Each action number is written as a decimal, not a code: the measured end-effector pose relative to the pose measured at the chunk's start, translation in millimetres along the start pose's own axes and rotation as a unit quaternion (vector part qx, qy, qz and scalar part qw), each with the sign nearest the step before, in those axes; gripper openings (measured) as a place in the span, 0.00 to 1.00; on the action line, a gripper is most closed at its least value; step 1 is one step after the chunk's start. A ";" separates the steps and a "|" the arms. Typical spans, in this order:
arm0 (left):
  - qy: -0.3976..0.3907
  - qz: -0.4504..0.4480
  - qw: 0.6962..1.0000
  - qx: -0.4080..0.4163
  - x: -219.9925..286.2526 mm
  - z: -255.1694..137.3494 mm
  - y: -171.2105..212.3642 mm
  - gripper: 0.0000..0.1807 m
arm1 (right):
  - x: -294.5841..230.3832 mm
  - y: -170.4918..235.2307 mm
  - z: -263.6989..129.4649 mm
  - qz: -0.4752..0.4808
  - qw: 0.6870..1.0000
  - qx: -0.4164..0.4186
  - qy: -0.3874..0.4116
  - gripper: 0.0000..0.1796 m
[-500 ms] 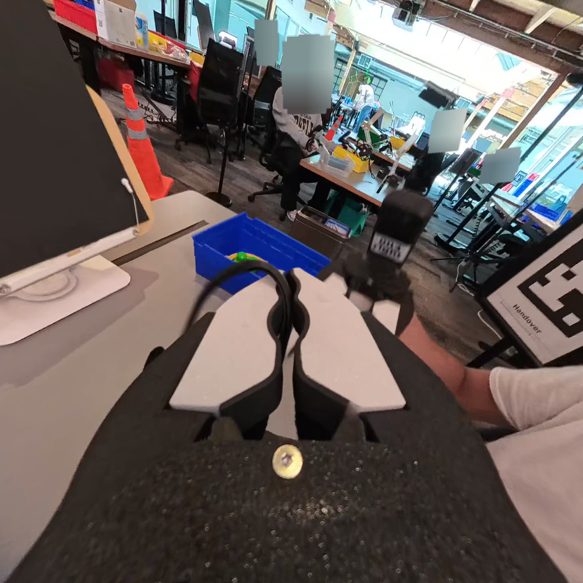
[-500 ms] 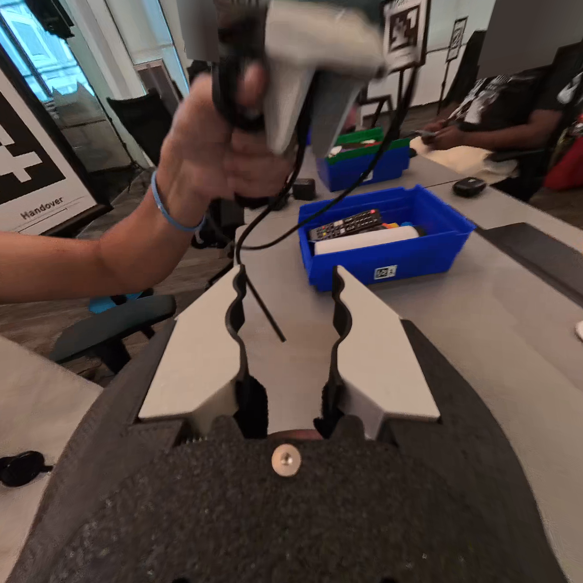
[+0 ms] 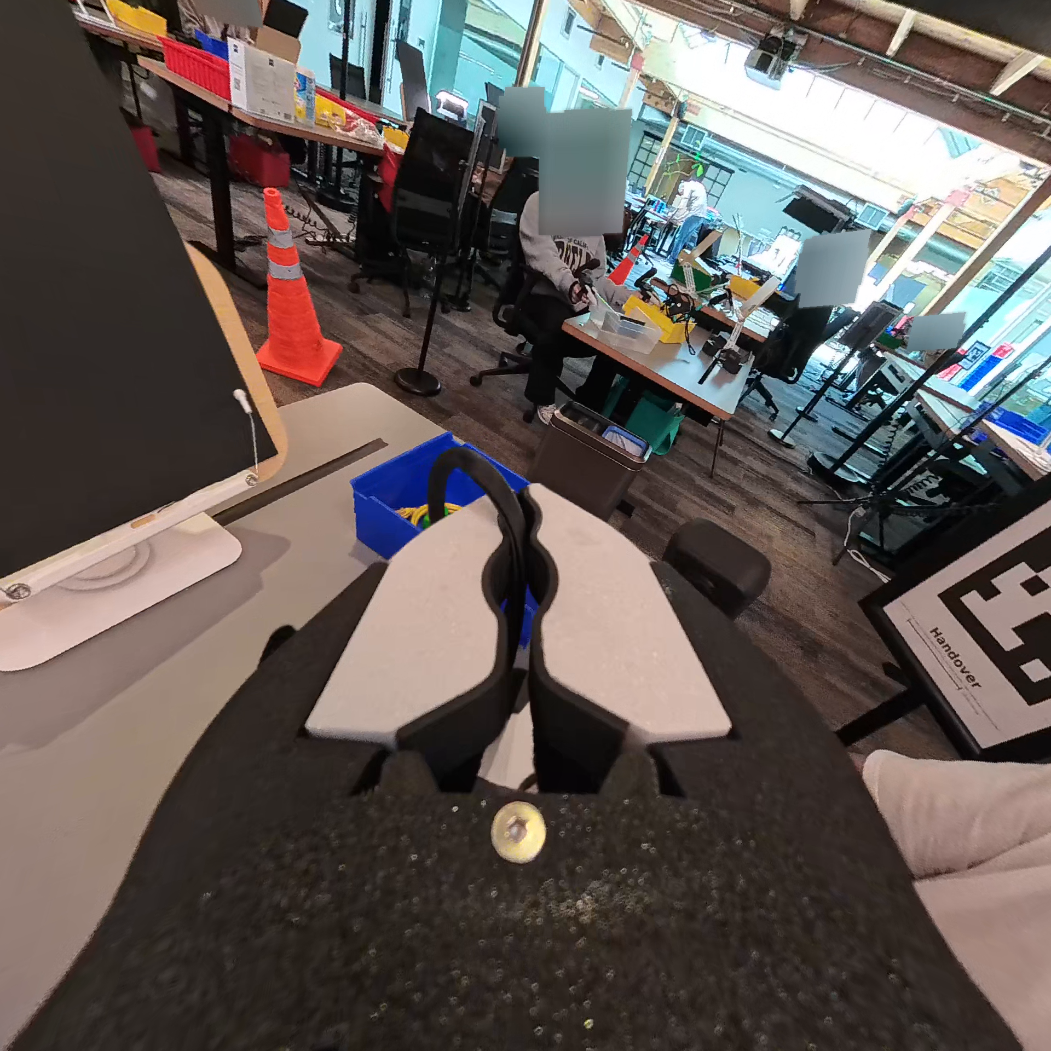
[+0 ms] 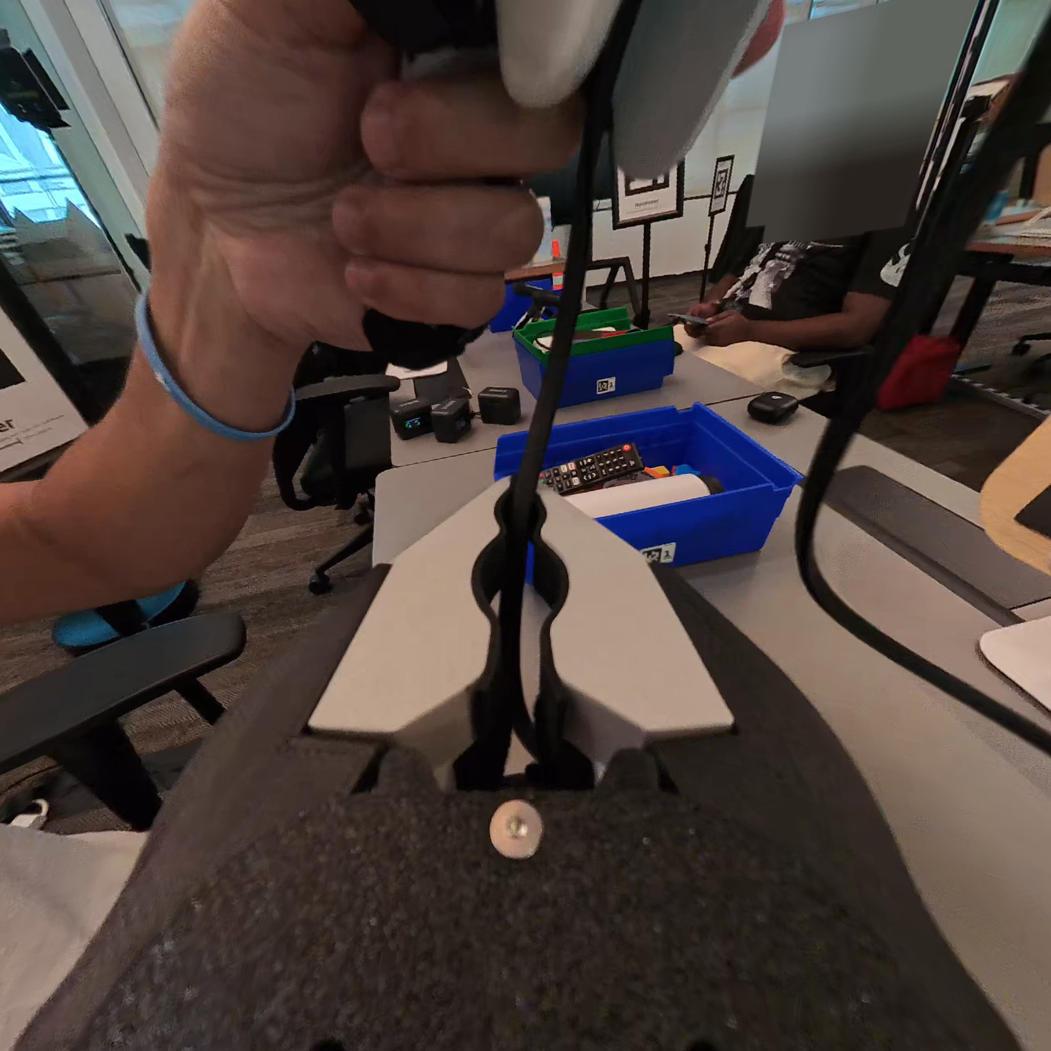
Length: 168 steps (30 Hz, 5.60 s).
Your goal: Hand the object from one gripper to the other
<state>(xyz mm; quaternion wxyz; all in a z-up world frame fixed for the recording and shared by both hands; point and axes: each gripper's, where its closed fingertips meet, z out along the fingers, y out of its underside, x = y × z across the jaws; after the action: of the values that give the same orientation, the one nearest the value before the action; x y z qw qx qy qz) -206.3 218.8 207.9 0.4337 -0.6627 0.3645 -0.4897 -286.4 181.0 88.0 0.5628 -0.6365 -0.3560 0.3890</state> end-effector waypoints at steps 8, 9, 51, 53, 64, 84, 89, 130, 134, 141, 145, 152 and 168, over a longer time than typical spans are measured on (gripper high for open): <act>0.016 -0.031 0.999 -0.016 -16.8 -1.4 7.0 0.07 | -1.6 -7.9 -15.4 0.001 1.000 0.009 -0.021 0.00; 0.014 -0.040 0.999 -0.022 -21.1 -2.6 9.8 0.14 | -0.1 -10.5 -19.1 -0.002 1.000 0.010 -0.017 0.00; 0.112 0.173 0.979 -0.002 20.6 -12.3 159.2 0.02 | -9.1 -57.6 -60.1 -0.010 0.999 0.042 -0.017 0.00; 0.100 0.167 0.981 0.000 15.8 -14.9 155.6 0.02 | -1.4 -54.7 -60.3 -0.004 0.999 0.036 0.000 0.00; 0.073 0.029 0.985 0.156 -15.7 -80.3 82.3 0.02 | 37.5 2.2 -74.4 0.027 0.998 -0.050 -0.018 0.35; 0.041 0.011 0.980 0.194 -35.4 -116.4 62.9 0.02 | 7.6 51.0 27.5 0.121 0.985 -0.016 -0.124 0.02; 0.029 -0.011 0.980 0.196 -48.2 -117.3 65.1 0.02 | 11.3 46.0 19.4 0.156 0.978 0.003 -0.139 0.02; 0.002 0.074 0.996 -0.051 -4.0 17.9 187.2 0.03 | 36.6 -39.2 -48.2 0.150 0.981 0.116 -0.039 0.00; 0.008 0.086 0.995 -0.047 -4.4 9.3 182.1 0.03 | 45.9 -40.9 -55.3 0.143 0.983 0.118 -0.017 0.00; 0.062 0.012 0.997 0.040 -6.6 -23.9 141.2 0.03 | 33.0 -41.8 -66.0 0.040 0.996 0.079 -0.016 0.20; 0.047 -0.012 0.995 0.087 -23.8 -51.4 117.7 0.03 | 14.3 -16.5 -55.5 0.002 0.999 0.010 -0.051 0.25; 0.022 -0.016 0.991 0.132 -33.1 -90.3 89.0 0.02 | 7.1 65.1 9.4 0.006 0.992 -0.105 -0.067 0.30; 0.002 -0.032 0.989 0.144 -40.3 -105.3 81.5 0.03 | 6.0 87.4 62.4 0.015 0.999 -0.027 -0.009 0.02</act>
<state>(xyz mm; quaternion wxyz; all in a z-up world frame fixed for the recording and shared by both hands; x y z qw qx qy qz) -323.0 203.2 133.7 0.5076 -0.6040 0.2699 -0.5520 -338.3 204.0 -3.4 0.5360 -0.6534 -0.3621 0.3933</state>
